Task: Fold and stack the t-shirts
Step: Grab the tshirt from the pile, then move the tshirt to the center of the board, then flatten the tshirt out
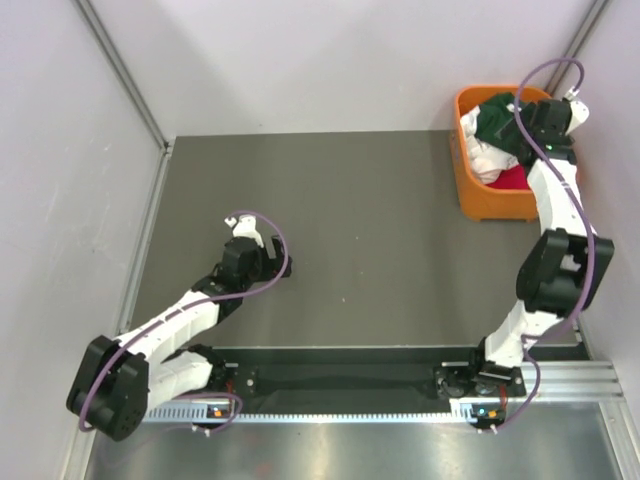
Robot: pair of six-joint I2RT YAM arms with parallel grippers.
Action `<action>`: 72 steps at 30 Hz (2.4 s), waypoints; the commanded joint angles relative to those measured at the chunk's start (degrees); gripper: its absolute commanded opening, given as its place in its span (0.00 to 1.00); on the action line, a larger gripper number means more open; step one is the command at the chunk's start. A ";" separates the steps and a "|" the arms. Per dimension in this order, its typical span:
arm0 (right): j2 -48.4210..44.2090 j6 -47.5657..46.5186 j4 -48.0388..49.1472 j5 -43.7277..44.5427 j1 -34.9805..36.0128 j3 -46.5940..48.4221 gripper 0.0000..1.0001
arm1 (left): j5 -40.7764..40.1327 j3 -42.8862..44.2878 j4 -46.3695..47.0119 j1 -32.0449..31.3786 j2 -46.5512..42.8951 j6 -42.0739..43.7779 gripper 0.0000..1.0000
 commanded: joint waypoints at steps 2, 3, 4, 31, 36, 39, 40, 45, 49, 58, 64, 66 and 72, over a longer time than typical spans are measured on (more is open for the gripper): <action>8.14 -0.34 0.78 -1.20 -0.80 10.71 0.80 | 1.41 1.93 2.83 -0.04 0.31 0.10 0.98; 11.21 0.10 0.78 -1.90 -0.80 13.51 0.80 | 1.50 1.75 2.83 0.04 0.31 0.10 0.97; 12.72 0.37 0.78 -2.34 -0.80 14.93 0.78 | 1.59 1.93 2.75 -0.04 0.31 0.10 0.97; -19.85 -12.01 -0.88 3.70 21.55 12.49 0.00 | 2.30 2.02 3.10 0.04 1.02 0.02 0.93; -30.15 -11.76 2.18 4.26 42.24 8.36 0.00 | 1.24 0.87 3.01 -0.04 -2.05 -0.25 0.93; -30.25 -10.53 2.63 -0.49 51.74 8.71 0.00 | -1.04 0.35 1.79 -0.04 -4.51 -0.60 0.93; -29.99 -9.74 2.63 -1.81 55.07 9.49 0.00 | -2.61 0.26 1.34 -0.04 -5.31 -0.69 0.93; -28.14 -9.65 2.37 -2.71 58.44 9.68 0.00 | -6.14 -1.41 0.11 -0.04 -11.01 -1.13 0.92; -28.31 -12.02 3.33 8.27 57.83 2.58 0.00 | -6.84 -2.20 0.46 -0.04 -12.70 -0.86 0.92; -29.63 -7.36 4.21 -0.49 47.20 -15.34 0.65 | -5.80 -1.50 0.81 -0.04 -10.33 -0.86 0.93; -30.16 -8.24 3.07 -0.15 45.44 -24.85 0.75 | -3.37 -1.59 3.18 0.13 -4.36 -3.95 0.99; -29.81 -8.94 2.72 -0.15 44.65 -26.53 0.72 | 0.87 0.51 3.54 0.13 0.10 -2.19 0.93; -23.75 -8.60 2.36 -3.13 39.21 -29.87 0.66 | 6.86 6.50 -3.93 -0.39 6.64 -2.00 0.86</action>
